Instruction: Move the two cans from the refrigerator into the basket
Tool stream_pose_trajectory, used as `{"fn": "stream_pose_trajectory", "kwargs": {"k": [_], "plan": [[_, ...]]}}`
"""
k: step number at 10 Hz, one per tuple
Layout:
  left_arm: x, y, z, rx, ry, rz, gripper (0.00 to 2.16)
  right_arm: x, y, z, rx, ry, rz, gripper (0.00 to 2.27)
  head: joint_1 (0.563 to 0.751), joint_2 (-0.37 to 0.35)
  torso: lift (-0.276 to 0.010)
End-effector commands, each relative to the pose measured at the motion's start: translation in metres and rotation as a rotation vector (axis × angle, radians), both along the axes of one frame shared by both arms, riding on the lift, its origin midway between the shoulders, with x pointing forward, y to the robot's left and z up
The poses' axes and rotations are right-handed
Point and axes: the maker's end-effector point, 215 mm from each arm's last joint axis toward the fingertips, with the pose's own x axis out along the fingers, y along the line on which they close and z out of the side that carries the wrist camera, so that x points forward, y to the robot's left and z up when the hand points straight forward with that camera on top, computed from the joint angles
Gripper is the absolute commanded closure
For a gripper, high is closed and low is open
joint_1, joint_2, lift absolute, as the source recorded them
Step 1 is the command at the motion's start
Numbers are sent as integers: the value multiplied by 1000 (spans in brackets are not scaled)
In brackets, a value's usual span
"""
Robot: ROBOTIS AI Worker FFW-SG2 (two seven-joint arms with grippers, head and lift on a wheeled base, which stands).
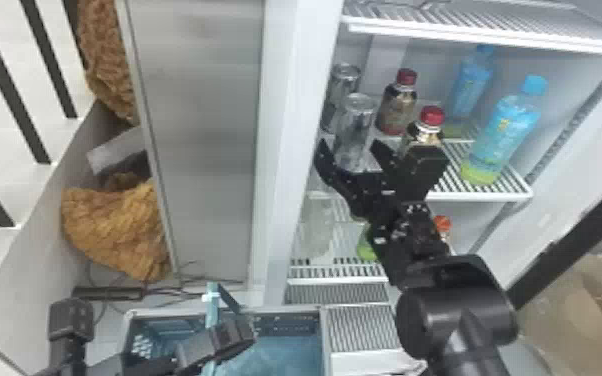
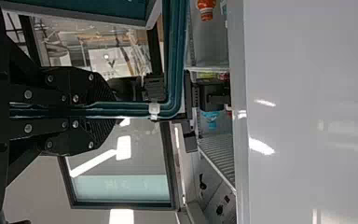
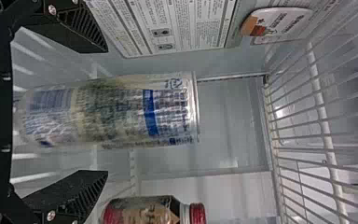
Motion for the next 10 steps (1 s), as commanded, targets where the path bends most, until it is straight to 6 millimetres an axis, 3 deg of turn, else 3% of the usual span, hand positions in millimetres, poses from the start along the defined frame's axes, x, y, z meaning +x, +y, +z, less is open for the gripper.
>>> {"fn": "stream_pose_trajectory", "kwargs": {"k": [1, 4, 5, 7, 9, 10], "plan": [[0, 0, -1, 3, 2, 0, 1191, 8, 3, 3, -1, -2, 7, 110, 695, -171, -31], [0, -1, -1, 3, 0, -4, 1191, 14, 11, 7, -5, -7, 21, 114, 695, -158, -31], [-2, -1, 0, 3, 1, -7, 1191, 14, 11, 9, -7, -10, 20, 242, 695, -156, -31], [-1, 0, -1, 4, 2, -5, 1191, 13, 8, 11, -21, -16, 15, 934, 695, -156, -31], [-1, 0, -1, 2, 2, -5, 1191, 7, 3, 17, -50, -31, -10, 1194, 695, -159, -31], [-1, 0, -1, 2, 2, -5, 1191, 4, 4, 18, -46, -33, -8, 1194, 695, -163, -31]]}}
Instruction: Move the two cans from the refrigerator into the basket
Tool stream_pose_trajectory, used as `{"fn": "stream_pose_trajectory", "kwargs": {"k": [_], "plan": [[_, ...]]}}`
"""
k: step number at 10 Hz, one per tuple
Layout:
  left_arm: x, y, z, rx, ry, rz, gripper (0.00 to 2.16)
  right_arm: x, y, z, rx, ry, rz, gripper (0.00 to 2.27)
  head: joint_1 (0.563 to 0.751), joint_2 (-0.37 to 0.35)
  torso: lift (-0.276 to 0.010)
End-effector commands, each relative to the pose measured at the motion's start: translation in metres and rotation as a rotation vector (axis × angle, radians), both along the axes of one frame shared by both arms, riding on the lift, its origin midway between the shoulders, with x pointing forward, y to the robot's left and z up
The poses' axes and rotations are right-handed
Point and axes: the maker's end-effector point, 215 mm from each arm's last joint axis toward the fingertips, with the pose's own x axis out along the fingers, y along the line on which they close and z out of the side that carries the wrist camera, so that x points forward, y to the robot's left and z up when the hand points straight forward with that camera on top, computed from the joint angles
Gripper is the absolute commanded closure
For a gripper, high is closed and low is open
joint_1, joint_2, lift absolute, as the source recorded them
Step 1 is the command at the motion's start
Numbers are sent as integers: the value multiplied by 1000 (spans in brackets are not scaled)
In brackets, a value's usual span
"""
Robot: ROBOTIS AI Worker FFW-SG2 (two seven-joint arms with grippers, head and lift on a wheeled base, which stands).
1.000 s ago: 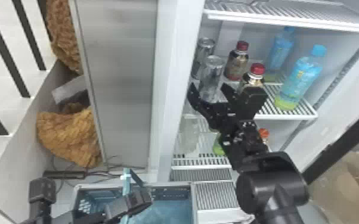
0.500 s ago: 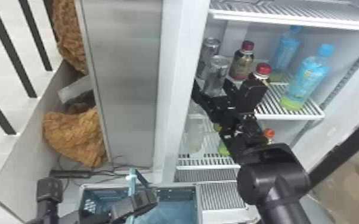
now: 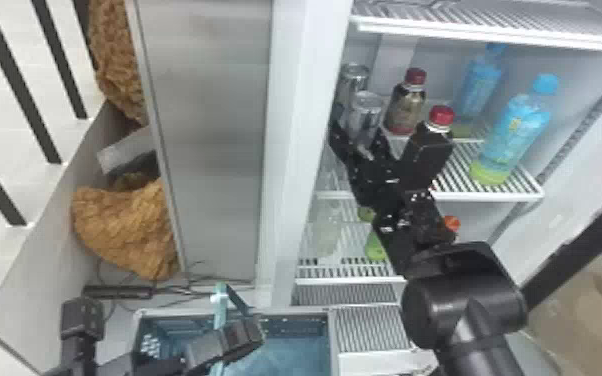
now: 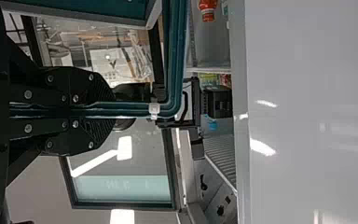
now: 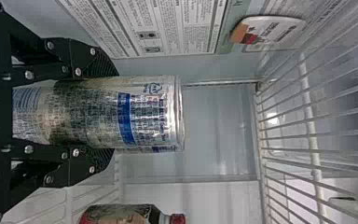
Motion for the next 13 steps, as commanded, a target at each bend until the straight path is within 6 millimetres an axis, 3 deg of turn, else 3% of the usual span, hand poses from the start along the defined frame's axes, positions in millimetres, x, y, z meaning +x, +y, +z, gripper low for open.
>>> {"fn": "stream_pose_trajectory", "kwargs": {"k": [1, 5, 10, 13], "plan": [[1, 0, 1, 0, -2, -1, 1191, -10, 0, 3, -5, -7, 5, 1194, 695, -165, -31], [0, 0, 1, -1, -2, 1, 1191, -48, -8, 0, 12, 30, -4, 1193, 695, -177, -31], [0, 1, 0, -2, 2, 6, 1191, -98, -7, 18, 41, 30, 13, 1193, 695, -192, -31], [1, 0, 0, -5, 2, 6, 1191, -125, -6, 3, 52, 90, 22, 1193, 695, -201, -31]]}}
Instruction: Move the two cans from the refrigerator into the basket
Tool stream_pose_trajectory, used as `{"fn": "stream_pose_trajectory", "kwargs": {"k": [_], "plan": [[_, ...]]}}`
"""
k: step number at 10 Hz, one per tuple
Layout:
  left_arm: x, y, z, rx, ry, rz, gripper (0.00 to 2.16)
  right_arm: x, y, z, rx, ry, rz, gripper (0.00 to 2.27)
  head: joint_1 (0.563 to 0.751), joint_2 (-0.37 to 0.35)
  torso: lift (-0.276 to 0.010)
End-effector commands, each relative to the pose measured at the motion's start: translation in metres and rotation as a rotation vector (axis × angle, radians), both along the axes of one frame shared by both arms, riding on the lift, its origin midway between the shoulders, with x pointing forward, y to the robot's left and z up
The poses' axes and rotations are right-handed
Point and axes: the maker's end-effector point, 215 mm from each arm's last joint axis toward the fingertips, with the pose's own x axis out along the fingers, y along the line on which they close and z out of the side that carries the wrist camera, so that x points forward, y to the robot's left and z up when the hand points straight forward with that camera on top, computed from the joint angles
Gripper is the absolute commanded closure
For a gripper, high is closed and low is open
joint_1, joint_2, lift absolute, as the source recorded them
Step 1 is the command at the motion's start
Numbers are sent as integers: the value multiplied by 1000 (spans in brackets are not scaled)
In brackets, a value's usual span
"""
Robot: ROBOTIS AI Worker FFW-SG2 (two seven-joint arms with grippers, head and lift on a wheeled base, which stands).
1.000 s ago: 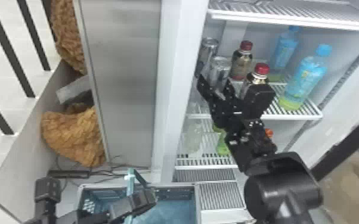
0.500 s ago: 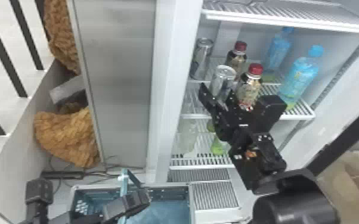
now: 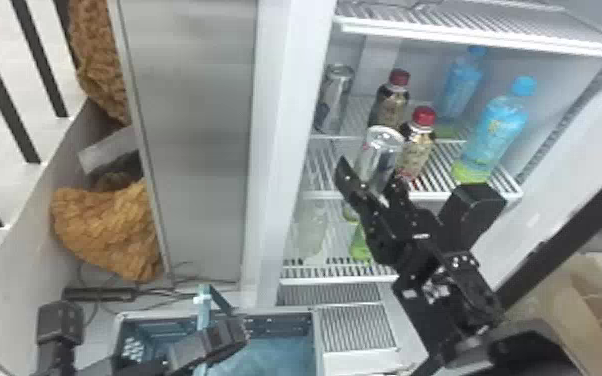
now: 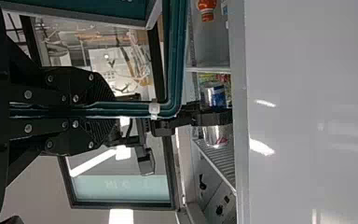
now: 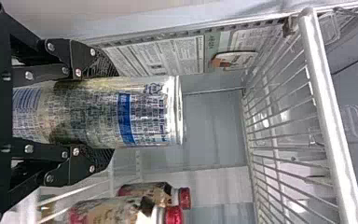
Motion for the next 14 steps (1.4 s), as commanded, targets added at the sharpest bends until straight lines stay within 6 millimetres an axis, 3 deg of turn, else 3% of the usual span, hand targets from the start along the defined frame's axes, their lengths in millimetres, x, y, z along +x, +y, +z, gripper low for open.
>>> {"fn": "stream_pose_trajectory", "kwargs": {"k": [1, 11, 14], "plan": [[0, 0, 1, -1, -2, 0, 1191, -15, 6, -12, 9, 41, 17, 1193, 695, -201, -31], [1, 0, 0, -1, 0, 5, 1191, -124, 103, -50, 147, 313, 367, 1193, 695, -95, -31], [1, 1, 0, -2, 0, 7, 1191, -153, 110, -61, 131, 395, 426, 1193, 695, -62, -31]]}}
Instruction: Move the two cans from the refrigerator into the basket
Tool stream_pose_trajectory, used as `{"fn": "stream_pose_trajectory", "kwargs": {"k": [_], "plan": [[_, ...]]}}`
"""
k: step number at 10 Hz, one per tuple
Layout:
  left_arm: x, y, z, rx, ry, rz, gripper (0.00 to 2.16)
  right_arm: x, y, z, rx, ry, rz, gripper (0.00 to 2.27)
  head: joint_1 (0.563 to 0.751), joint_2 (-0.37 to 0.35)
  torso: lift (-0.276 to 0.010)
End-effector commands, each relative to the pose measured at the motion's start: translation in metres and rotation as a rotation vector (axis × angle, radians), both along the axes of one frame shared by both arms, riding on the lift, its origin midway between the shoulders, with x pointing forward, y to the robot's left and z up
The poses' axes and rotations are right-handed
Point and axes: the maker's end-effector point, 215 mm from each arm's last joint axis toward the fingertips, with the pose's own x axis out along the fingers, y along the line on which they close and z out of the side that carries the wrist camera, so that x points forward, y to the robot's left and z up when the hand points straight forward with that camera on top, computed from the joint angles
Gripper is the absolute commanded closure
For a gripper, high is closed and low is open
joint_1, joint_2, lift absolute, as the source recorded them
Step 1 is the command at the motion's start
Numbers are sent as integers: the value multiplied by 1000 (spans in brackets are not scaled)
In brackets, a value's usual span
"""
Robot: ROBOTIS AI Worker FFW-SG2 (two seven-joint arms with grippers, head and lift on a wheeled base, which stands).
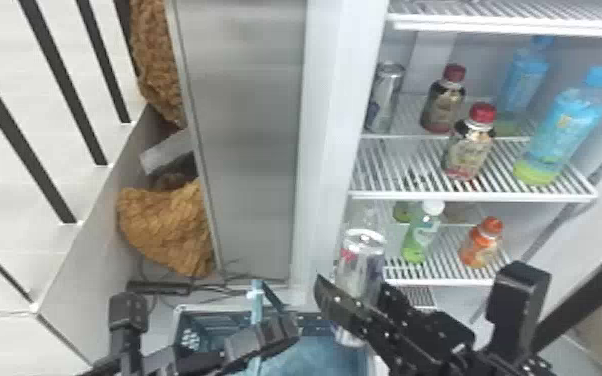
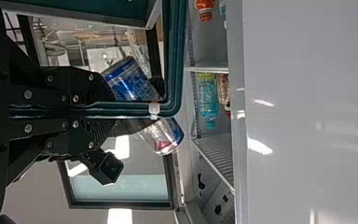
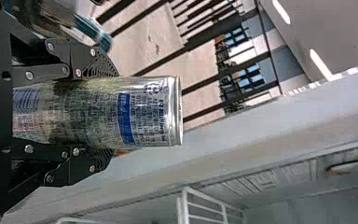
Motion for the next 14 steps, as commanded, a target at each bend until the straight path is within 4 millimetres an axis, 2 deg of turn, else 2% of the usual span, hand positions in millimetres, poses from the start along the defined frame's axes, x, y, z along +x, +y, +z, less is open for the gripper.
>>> {"fn": "stream_pose_trajectory", "kwargs": {"k": [1, 3, 5, 6, 8, 10, 12, 14], "plan": [[0, 0, 0, 0, 0, 0, 1191, -15, 0, -14, -20, 53, 28, 1193, 695, -60, -31], [0, -1, 1, -1, -2, -2, 1191, -29, 0, -30, -30, 105, 46, 1105, 695, -58, -31], [0, -1, 0, 0, -2, -4, 1191, -35, 5, -45, -19, 150, 75, 757, 695, -61, -31], [-1, -1, 0, 1, -1, -6, 1191, -33, 6, -46, -14, 148, 79, 518, 695, -58, -31], [0, -2, 2, 1, -6, -9, 1191, -26, -7, -44, -31, 135, 50, 239, 695, -59, -31], [-1, -2, 0, 2, -1, -9, 1191, -20, -22, -39, -49, 117, 20, 176, 695, -79, -31], [-1, -3, 1, 2, -6, -11, 1191, -5, -34, -19, -48, 40, -19, 173, 695, -107, -31], [-1, -3, 1, 2, -6, -11, 1191, 18, -69, 6, -87, -72, -111, 173, 695, -130, -31]]}}
